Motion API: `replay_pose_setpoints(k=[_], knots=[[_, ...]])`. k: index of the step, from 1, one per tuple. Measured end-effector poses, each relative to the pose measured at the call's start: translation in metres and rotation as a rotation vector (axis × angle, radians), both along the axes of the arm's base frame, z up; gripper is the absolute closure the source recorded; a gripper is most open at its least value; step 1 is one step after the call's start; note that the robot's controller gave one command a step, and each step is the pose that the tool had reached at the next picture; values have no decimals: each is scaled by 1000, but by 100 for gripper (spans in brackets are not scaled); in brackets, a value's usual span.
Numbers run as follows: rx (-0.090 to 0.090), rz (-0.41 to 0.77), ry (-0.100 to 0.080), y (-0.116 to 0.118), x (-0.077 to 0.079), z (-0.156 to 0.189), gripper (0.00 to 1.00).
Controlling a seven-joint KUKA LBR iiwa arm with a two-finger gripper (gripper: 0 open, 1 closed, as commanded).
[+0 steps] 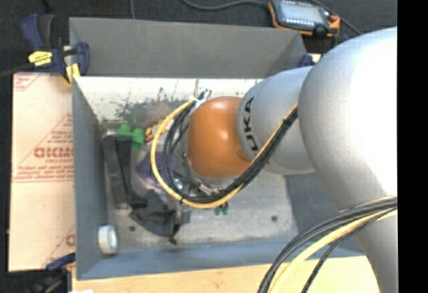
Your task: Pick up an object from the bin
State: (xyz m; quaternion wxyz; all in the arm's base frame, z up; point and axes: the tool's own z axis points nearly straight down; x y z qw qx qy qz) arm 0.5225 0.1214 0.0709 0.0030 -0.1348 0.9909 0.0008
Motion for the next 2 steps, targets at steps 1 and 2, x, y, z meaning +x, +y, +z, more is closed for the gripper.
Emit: replay_pose_setpoints(k=[1, 2], knots=[[0, 0, 0, 0, 0, 0, 100], [-2, 1, 5, 0, -1, 4, 100]])
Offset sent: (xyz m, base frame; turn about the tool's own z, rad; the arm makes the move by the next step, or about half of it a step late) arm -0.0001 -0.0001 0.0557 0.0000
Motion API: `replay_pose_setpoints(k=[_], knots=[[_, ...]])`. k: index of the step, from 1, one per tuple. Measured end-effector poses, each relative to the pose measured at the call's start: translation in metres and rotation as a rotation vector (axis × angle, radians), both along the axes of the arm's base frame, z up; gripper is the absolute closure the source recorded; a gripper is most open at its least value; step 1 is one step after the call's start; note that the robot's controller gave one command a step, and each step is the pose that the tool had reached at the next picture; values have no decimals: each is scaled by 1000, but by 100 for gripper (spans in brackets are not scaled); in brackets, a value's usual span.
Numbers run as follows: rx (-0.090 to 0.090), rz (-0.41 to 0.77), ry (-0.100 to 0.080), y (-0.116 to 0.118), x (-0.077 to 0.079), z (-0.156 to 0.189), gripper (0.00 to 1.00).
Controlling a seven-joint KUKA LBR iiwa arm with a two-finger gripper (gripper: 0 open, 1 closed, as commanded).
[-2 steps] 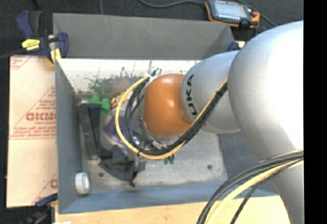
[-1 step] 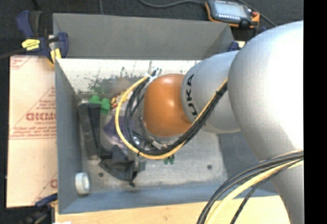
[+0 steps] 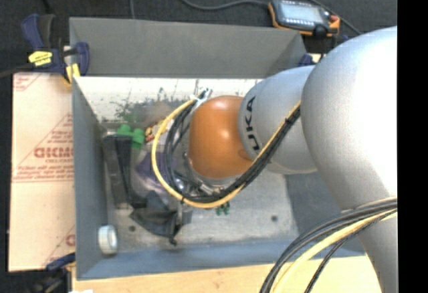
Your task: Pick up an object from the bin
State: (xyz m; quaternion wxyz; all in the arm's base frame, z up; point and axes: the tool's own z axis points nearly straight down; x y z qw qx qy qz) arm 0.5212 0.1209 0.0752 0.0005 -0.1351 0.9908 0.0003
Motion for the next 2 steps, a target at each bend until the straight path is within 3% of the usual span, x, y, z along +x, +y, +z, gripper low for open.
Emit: replay_pose_setpoints(k=[2], knots=[[-1, 0, -2, 0, 1, 28, 100]])
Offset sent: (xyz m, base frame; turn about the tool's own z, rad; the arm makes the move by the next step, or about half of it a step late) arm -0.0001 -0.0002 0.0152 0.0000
